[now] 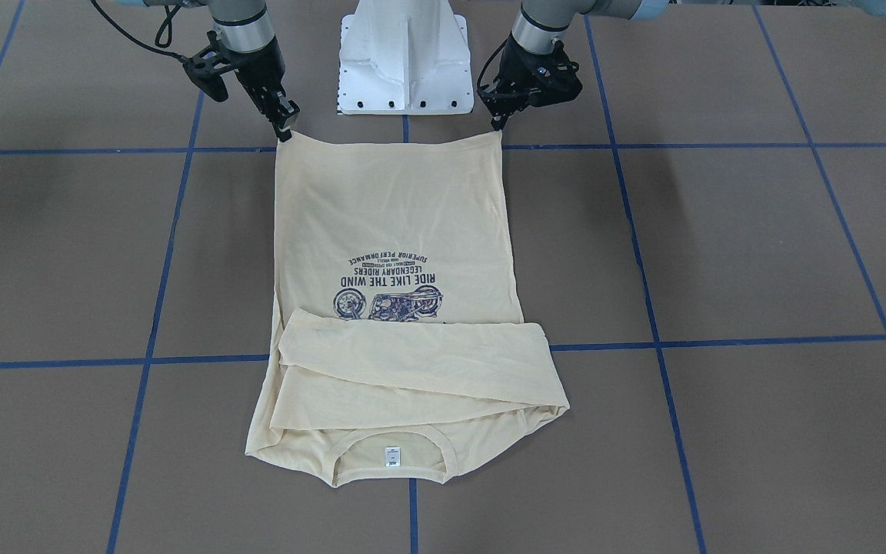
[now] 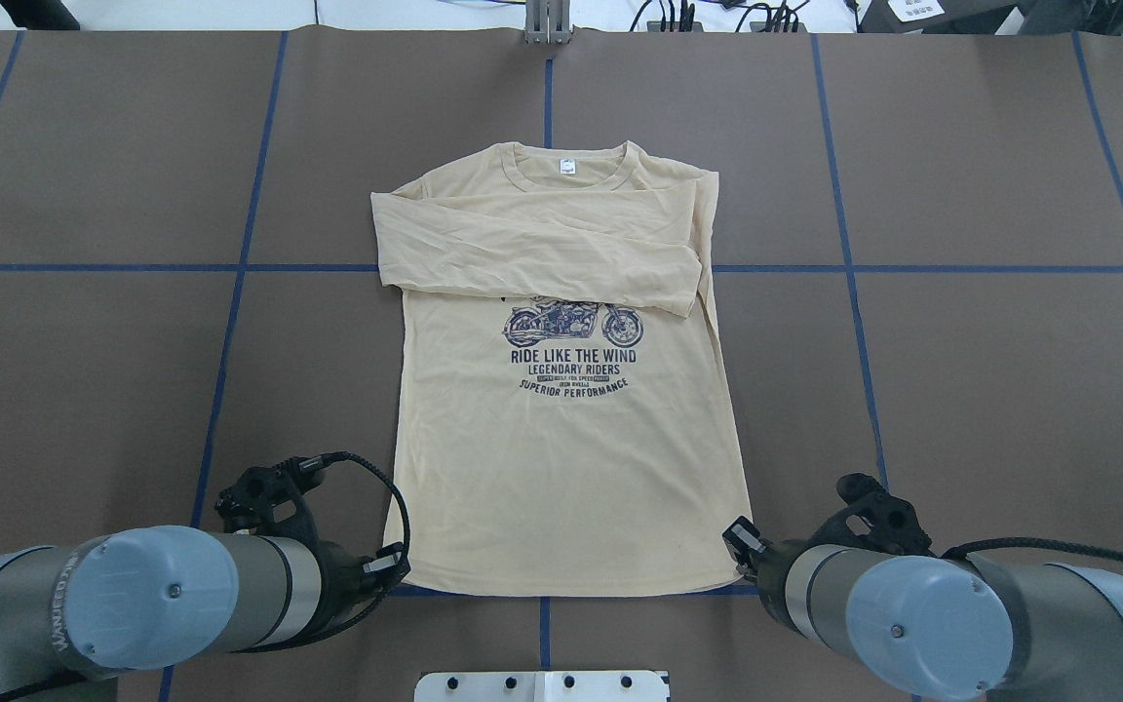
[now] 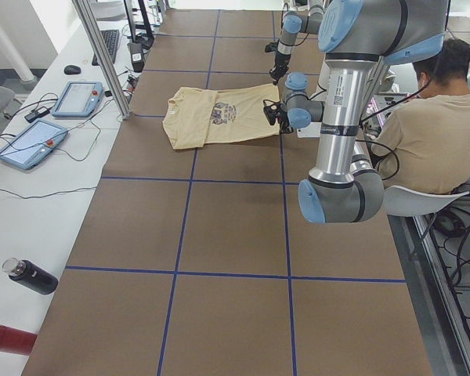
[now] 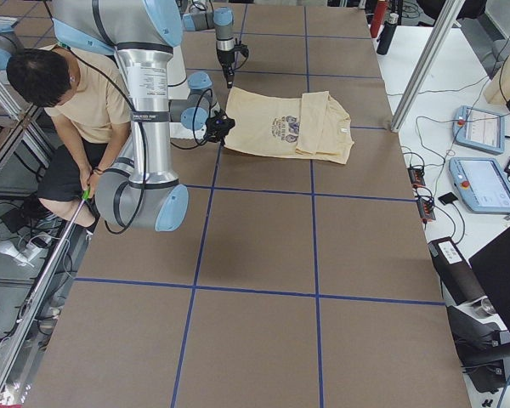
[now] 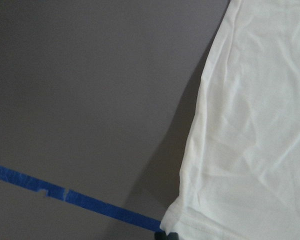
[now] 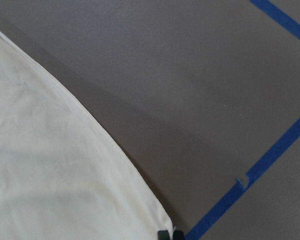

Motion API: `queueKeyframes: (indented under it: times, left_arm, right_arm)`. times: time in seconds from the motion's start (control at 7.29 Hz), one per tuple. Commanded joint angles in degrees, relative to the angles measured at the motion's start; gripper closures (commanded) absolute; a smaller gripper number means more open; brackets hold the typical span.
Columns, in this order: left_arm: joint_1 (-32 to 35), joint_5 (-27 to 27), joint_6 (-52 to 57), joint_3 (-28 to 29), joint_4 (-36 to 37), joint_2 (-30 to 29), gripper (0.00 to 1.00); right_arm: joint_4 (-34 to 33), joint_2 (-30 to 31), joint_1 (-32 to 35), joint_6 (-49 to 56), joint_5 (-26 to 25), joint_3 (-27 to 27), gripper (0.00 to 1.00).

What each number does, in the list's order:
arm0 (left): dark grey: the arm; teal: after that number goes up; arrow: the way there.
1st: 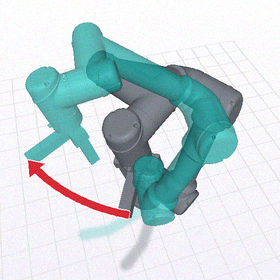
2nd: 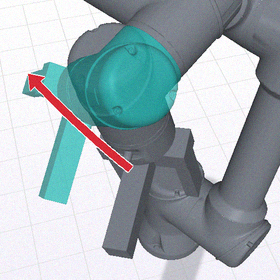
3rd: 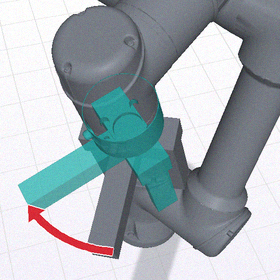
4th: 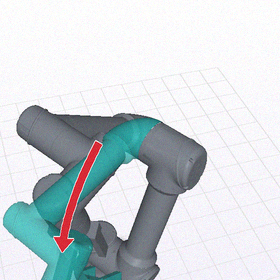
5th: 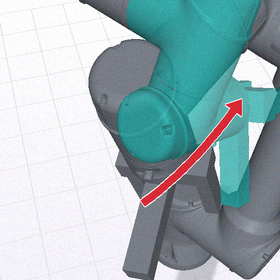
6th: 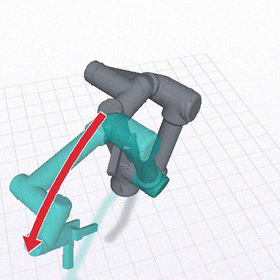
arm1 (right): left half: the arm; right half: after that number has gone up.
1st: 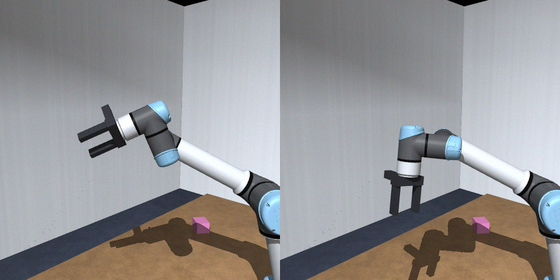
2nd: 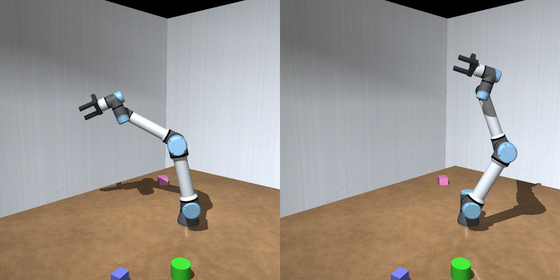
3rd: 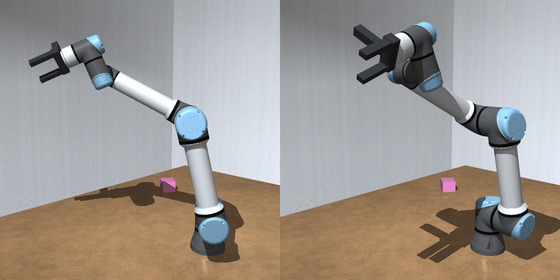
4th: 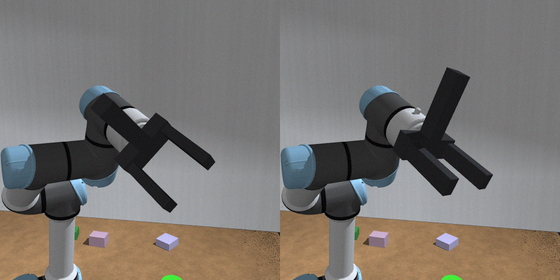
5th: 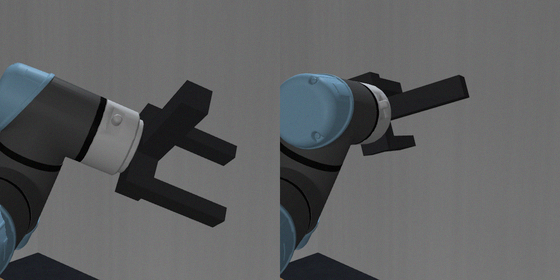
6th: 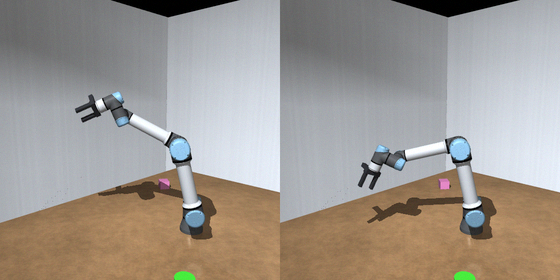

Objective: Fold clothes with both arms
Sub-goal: 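Grasp both hem corners nearest the robot with both grippers, then lift the hem and fold it toward the collar with both grippers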

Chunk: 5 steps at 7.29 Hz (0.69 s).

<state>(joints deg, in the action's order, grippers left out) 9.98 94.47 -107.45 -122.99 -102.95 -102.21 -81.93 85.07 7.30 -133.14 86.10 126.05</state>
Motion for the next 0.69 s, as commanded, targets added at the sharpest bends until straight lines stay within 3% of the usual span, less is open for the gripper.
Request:
queueKeyframes:
  times: [0.0, 0.27, 0.55]
  left_arm:
    - [-0.75, 0.01, -2.14, -5.30, 3.08, 0.17, 1.00]
    - [0.20, 2.27, -2.06, -11.54, 6.26, 0.17, 1.00]
    - [5.02, 3.70, 0.47, -9.91, 6.27, -0.53, 1.00]
  right_arm:
    - [-0.07, 3.25, -0.09, -0.01, 2.21, 4.88, 1.00]
    - [-0.76, 3.87, 1.65, -0.01, 5.11, 9.10, 1.00]
    - [-3.40, 1.26, 9.10, 1.21, 11.68, 8.00, 1.00]
